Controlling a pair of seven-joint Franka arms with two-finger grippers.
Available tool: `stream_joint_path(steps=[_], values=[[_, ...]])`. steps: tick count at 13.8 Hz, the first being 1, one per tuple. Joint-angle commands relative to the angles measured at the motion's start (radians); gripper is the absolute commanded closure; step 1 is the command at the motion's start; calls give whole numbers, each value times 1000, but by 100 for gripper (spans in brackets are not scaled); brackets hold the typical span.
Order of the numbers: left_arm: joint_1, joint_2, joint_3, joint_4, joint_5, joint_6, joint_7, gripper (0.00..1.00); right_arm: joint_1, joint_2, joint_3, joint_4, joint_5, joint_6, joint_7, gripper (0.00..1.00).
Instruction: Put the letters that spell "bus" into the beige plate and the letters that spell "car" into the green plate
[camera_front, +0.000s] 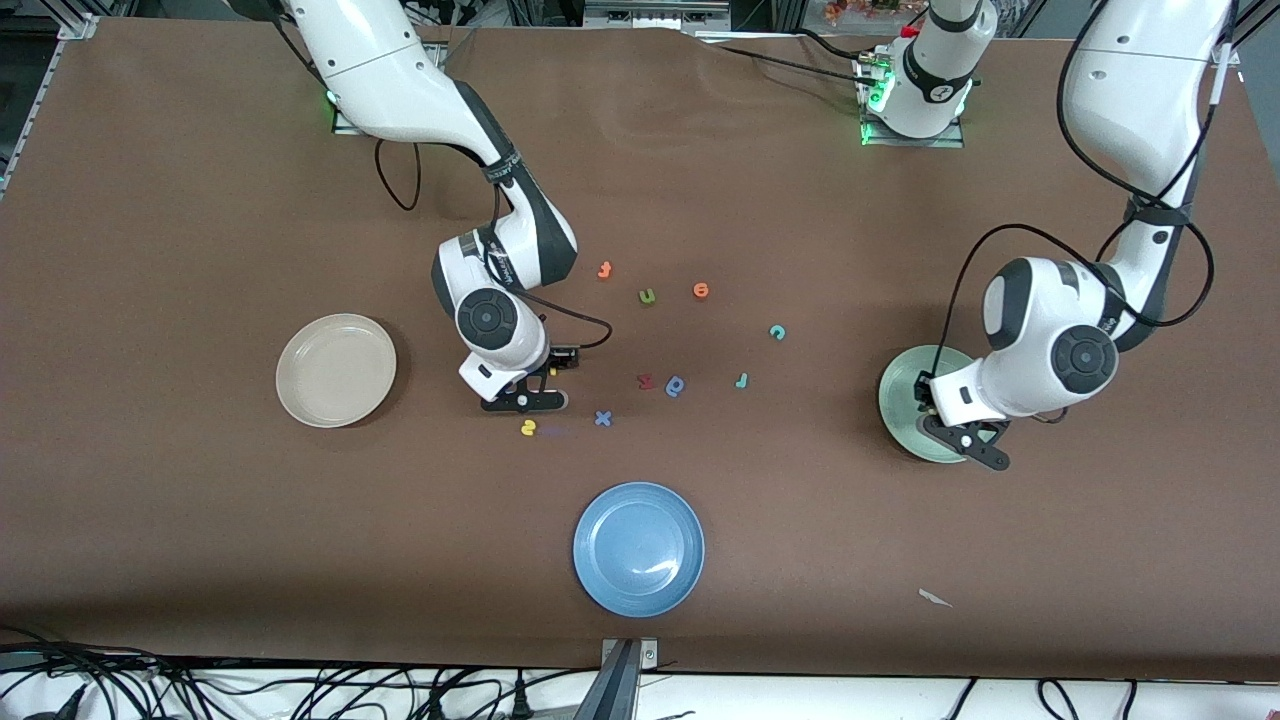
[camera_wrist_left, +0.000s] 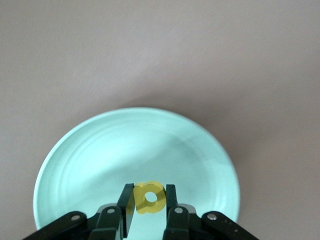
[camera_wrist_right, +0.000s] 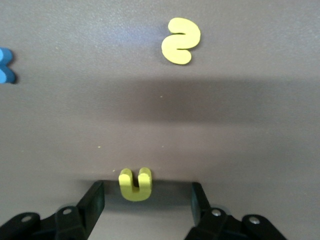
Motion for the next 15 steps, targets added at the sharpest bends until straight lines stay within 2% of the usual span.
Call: stream_joint_path(steps=[1, 2, 3, 4, 7, 8, 10, 11, 15], values=[[-12, 8, -12, 0, 31, 8, 2, 34, -3, 14, 7, 29, 30, -5, -22, 28], [-12, 6, -12, 0, 31, 7, 2, 0, -1, 12, 7, 29, 30, -6, -22, 31], [-20, 6, -12, 0, 32, 4, 0, 0, -3, 12, 7, 29, 30, -6, -24, 56], [-25, 5, -13, 0, 32, 2, -8, 0, -4, 14, 7, 29, 29, -6, -25, 61], [-66, -30, -30, 3, 31, -11, -12, 0, -4, 20, 7, 29, 29, -3, -36, 63], [-87, -37, -41, 9, 26, -25, -21, 0, -3, 19, 7, 29, 30, -3, -36, 71], [-145, -37, -49, 32, 26, -31, -82, 0, -3, 22, 7, 29, 30, 2, -33, 76], [-182, -35, -49, 41, 26, -31, -119, 0, -3, 29, 7, 31, 30, 3, -31, 81], [-322, -11, -49, 61, 20, -24, -424, 0, -12, 23, 3, 58, 30, -20, -48, 86]])
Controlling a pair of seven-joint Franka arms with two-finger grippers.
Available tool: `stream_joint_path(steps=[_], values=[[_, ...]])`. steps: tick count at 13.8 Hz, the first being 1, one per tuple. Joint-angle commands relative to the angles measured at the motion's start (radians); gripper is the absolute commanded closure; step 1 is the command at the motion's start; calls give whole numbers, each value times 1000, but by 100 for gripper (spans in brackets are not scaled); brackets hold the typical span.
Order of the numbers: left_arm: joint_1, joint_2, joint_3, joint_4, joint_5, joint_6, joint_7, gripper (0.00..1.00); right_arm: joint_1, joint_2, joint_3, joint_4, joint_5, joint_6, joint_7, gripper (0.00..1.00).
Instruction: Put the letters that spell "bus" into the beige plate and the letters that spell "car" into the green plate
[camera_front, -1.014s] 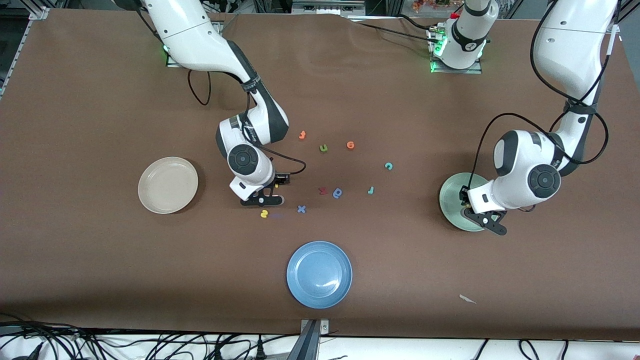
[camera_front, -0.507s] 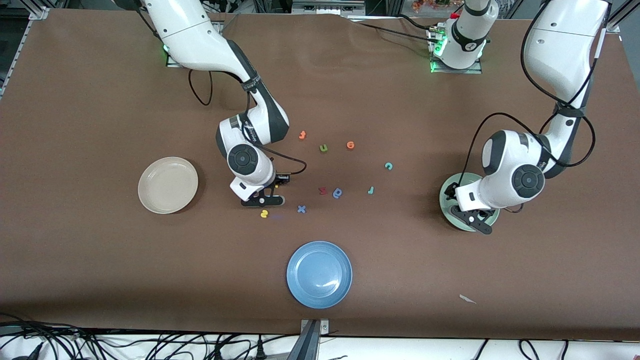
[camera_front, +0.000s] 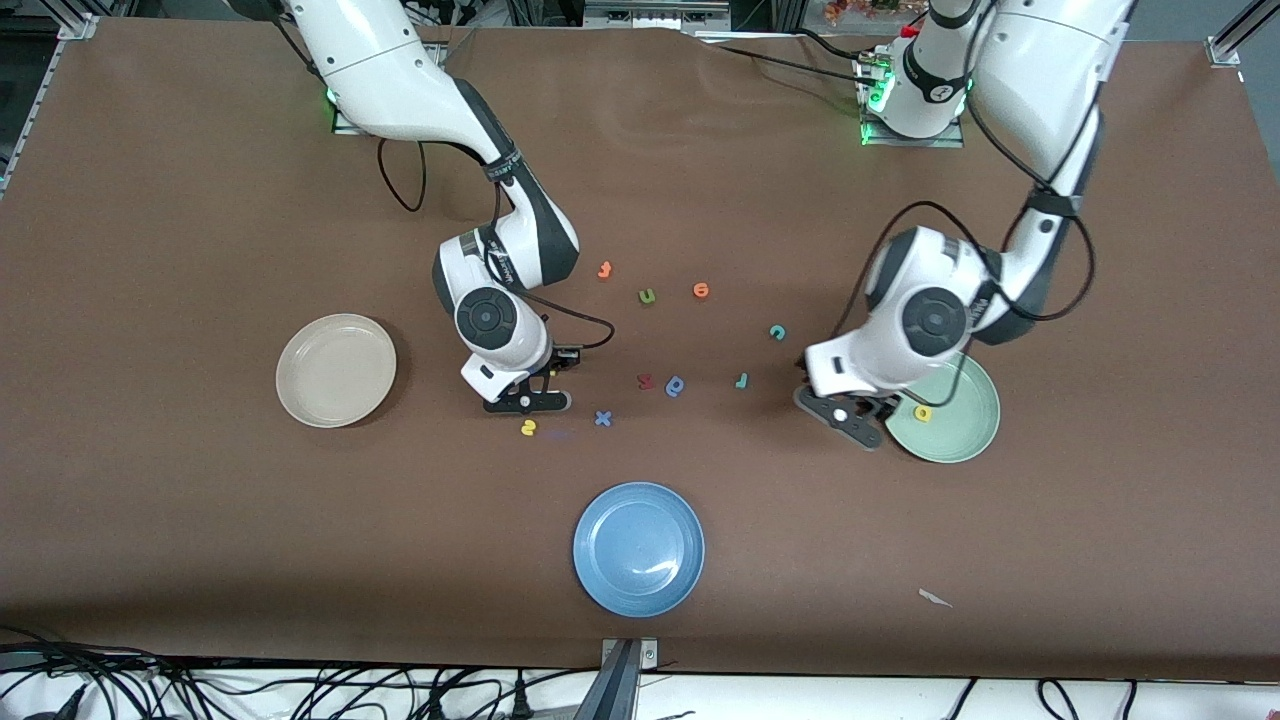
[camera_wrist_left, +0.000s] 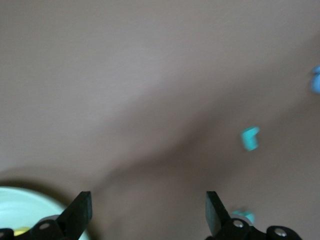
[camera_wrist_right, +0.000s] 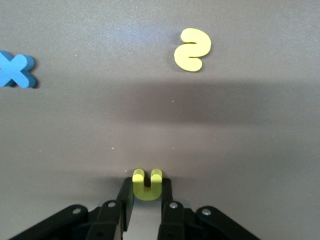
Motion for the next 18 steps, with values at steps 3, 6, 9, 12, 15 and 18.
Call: stream_joint_path(steps=[3, 6, 9, 12, 15, 18], values=[[-108, 61, 8, 16, 8, 40, -281, 2, -103, -28, -24, 87, 11, -206, -183, 87], [-142, 110, 8, 34, 6, 112, -330, 24, -101, -120, -152, -24, 8, -219, -336, 88], [-159, 163, 8, 88, 6, 129, -341, 33, -101, -251, -248, -272, 8, -63, -520, 91], [-167, 176, 8, 88, 12, 161, -346, 36, -101, -336, -316, -477, 9, 103, -657, 91], [-167, 183, 10, 77, 17, 163, -347, 38, -106, -333, -345, -549, 11, 224, -697, 63], [-160, 183, 10, 63, 17, 155, -347, 48, -104, -344, -344, -534, 12, 197, -711, 0]])
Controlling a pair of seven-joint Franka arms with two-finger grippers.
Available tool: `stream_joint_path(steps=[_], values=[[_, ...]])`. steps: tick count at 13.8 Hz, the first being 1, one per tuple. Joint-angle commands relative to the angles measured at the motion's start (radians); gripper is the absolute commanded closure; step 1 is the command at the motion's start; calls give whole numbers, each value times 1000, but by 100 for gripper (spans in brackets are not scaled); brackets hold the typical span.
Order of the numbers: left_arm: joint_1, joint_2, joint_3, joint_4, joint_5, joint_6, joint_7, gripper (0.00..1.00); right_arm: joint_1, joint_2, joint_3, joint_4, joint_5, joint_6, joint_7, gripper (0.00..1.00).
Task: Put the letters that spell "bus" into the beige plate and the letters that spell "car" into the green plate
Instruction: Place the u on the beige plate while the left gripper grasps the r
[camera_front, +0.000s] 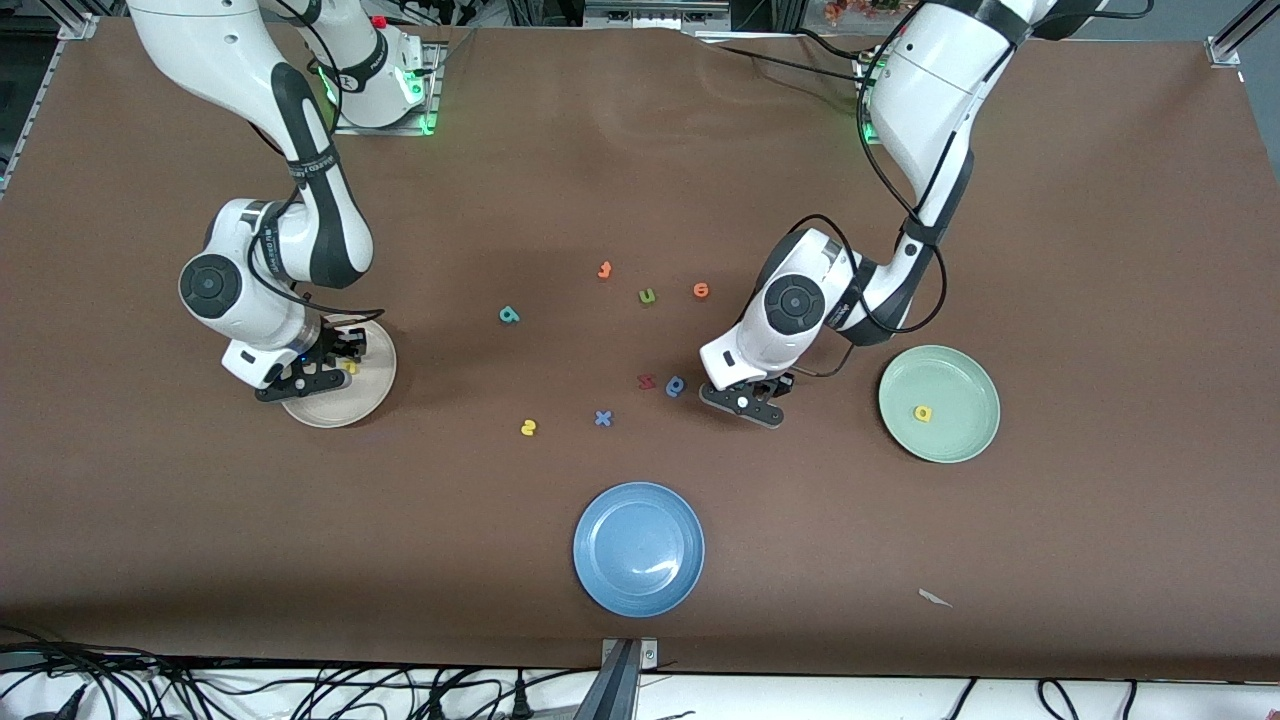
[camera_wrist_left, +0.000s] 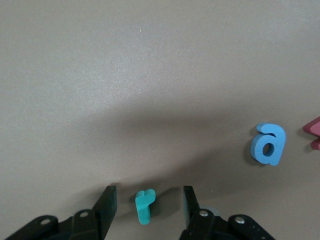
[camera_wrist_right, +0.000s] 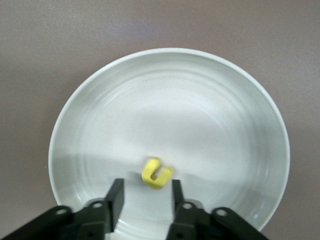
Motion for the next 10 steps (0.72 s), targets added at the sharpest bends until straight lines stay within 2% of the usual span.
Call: stream_joint_path(steps=[1, 2, 4, 5, 7, 10], values=[[-3, 4, 8, 4, 17, -11, -19, 58, 18, -53, 0, -7, 13, -41, -20, 0], [-2, 4, 8, 4, 17, -11, -20, 68, 20, -62, 5, 10, 13, -87, -14, 0], [-2, 4, 8, 3, 17, -11, -33, 95, 35, -82, 24, 13, 13, -129, 32, 0], [-3, 3, 8, 4, 17, -11, -42, 100, 55, -88, 43, 12, 13, -129, 73, 0], [0, -3, 8, 4, 17, -16, -39, 100, 98, -89, 93, 13, 13, -128, 197, 0], [18, -68, 19, 17, 21, -127, -28, 99, 141, -93, 190, 12, 10, -112, 233, 0]])
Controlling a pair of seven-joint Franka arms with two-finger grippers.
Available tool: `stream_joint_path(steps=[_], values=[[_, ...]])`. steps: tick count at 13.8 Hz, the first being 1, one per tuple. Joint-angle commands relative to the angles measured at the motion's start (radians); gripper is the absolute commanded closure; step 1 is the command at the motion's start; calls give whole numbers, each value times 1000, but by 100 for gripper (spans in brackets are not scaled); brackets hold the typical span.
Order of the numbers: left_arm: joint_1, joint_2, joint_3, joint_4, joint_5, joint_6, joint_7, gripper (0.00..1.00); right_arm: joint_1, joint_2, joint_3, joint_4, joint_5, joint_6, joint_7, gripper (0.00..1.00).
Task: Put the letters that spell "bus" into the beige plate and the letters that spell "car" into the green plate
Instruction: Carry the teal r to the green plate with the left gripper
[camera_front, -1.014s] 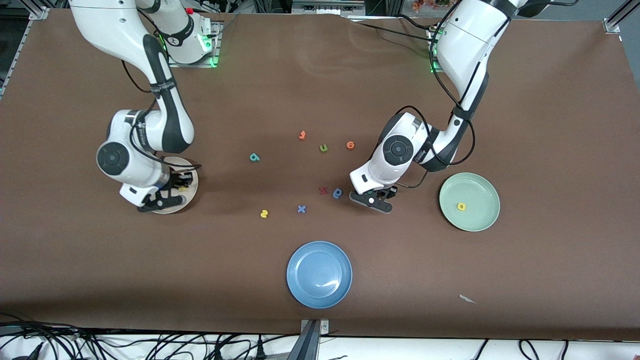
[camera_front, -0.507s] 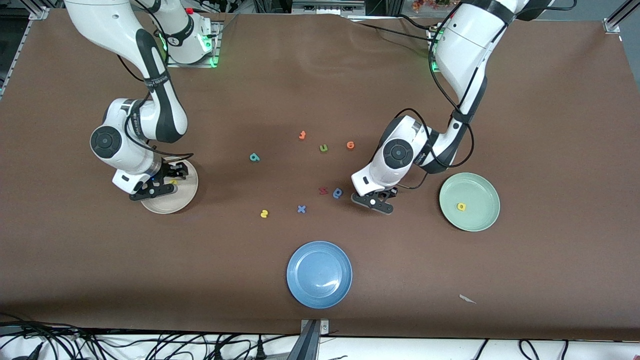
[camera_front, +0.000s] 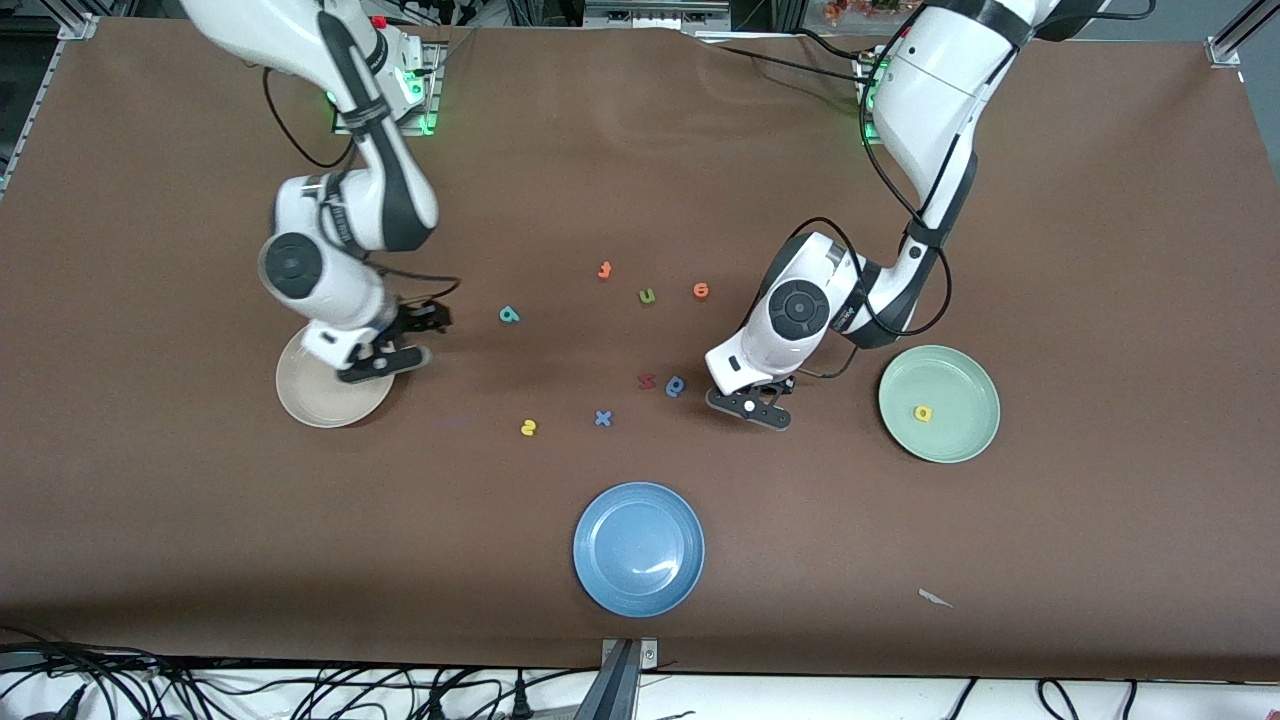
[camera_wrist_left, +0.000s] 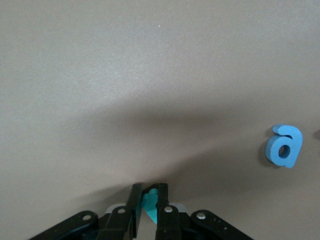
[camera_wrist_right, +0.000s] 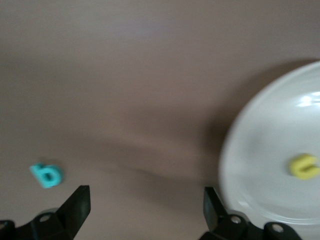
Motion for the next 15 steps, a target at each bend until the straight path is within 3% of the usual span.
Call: stream_joint_path(steps=[1, 6, 9, 12, 13, 14, 15], values=[[34, -87, 7, 2, 21, -108, 0, 98, 32, -15, 72, -7, 9, 9, 20, 0], [187, -144, 7, 1, 23, -243, 224, 97, 90, -4, 89, -84, 3, 162, 8, 0], [305, -132, 7, -12, 23, -243, 390, 96, 104, 28, 92, -102, 3, 240, 0, 0], [367, -108, 7, -15, 65, -240, 435, 91, 108, 40, 92, -117, 3, 283, -2, 0], [366, -103, 7, -21, 66, -240, 433, 72, 114, 53, 94, -124, 3, 311, -2, 0], [366, -103, 7, -21, 66, -238, 430, 25, 121, 60, 94, -127, 5, 326, 5, 1], [366, -103, 7, -21, 66, -238, 431, 0, 122, 62, 94, -128, 5, 328, 8, 5]])
